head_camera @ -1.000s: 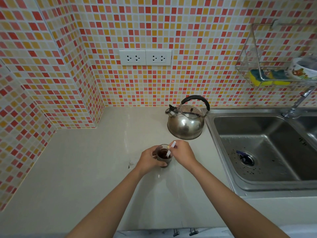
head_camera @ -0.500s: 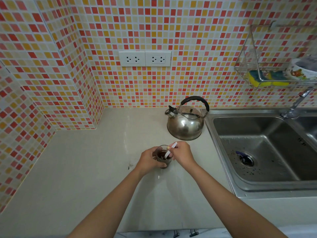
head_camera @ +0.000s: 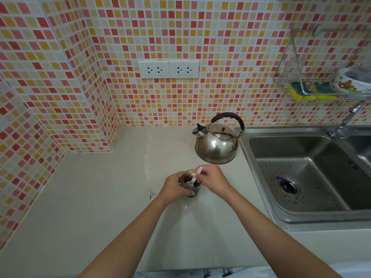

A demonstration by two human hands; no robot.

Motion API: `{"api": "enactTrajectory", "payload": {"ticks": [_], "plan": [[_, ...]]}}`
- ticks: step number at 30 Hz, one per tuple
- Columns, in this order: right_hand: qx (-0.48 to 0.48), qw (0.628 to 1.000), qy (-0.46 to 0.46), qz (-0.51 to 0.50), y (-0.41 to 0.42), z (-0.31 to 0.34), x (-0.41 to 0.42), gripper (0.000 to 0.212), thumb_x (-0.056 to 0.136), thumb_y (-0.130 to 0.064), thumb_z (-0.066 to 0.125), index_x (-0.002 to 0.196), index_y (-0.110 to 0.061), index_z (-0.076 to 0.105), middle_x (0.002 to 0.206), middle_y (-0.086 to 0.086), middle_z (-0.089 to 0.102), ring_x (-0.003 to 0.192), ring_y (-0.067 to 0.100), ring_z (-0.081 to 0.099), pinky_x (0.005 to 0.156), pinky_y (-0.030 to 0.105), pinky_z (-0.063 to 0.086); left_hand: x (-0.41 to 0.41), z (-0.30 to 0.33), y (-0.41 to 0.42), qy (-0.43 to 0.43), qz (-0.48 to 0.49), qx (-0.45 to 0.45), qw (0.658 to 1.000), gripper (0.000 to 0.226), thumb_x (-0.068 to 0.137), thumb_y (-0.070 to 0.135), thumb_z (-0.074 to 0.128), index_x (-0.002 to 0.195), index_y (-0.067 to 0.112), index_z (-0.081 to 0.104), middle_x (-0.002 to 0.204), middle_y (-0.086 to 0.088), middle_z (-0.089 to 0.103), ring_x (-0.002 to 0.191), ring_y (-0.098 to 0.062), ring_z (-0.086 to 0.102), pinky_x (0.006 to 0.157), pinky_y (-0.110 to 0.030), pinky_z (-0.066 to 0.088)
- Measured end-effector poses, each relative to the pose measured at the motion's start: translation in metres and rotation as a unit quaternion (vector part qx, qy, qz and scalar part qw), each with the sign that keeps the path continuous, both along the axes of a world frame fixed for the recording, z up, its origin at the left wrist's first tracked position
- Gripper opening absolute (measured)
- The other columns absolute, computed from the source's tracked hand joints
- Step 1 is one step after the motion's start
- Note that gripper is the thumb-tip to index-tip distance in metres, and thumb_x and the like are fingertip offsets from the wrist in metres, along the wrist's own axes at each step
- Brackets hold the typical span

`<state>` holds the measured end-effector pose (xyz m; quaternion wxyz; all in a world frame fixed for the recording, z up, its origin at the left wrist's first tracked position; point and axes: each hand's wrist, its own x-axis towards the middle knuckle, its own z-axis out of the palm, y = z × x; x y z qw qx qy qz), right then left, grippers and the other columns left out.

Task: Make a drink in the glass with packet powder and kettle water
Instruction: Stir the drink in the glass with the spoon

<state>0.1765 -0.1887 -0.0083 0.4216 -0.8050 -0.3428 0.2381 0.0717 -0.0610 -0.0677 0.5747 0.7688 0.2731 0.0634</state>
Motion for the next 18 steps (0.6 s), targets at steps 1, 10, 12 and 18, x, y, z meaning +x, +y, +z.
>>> {"api": "enactTrajectory", "payload": {"ticks": [1,10,12,18], "plan": [[-0.029,0.999,-0.036,0.027,0.001,-0.004,0.000,0.018,0.087,-0.019,0.059,0.078,-0.014,0.074,0.081,0.008,0.072,0.074,0.021,0.064,0.071,0.039,0.052,0.000,0.000,0.000,-0.001,-0.001,0.000,1.000,0.058,0.047,0.010,0.086,0.101,0.023,0.073,0.096,0.004,0.075,0.091,-0.014,0.069,0.078,-0.024,0.053],[-0.025,0.995,0.057,-0.084,0.002,-0.002,0.000,0.017,0.087,-0.008,0.059,0.080,0.001,0.072,0.053,-0.003,0.061,0.054,0.013,0.055,0.059,0.028,0.046,0.000,-0.002,-0.001,0.005,0.013,-0.004,1.000,0.070,0.043,0.014,0.086,0.111,0.017,0.070,0.106,0.001,0.074,0.103,-0.019,0.068,0.090,-0.032,0.056],[-0.019,0.997,0.033,-0.069,0.004,-0.001,-0.003,0.017,0.088,-0.010,0.060,0.081,-0.002,0.072,0.058,0.000,0.061,0.059,0.015,0.056,0.064,0.029,0.047,0.000,-0.003,0.000,0.003,0.010,-0.006,1.000,0.065,0.046,0.008,0.087,0.109,0.017,0.071,0.104,0.000,0.074,0.101,-0.018,0.068,0.087,-0.029,0.055],[-0.060,0.995,-0.003,-0.082,0.005,-0.002,-0.002,0.027,0.088,-0.009,0.055,0.065,-0.008,0.068,0.056,-0.009,0.057,0.062,0.011,0.055,0.065,0.026,0.042,0.000,0.000,-0.001,0.003,0.005,-0.001,1.000,0.056,0.050,0.003,0.087,0.102,0.016,0.072,0.098,0.001,0.074,0.093,-0.016,0.067,0.079,-0.021,0.052]]}}
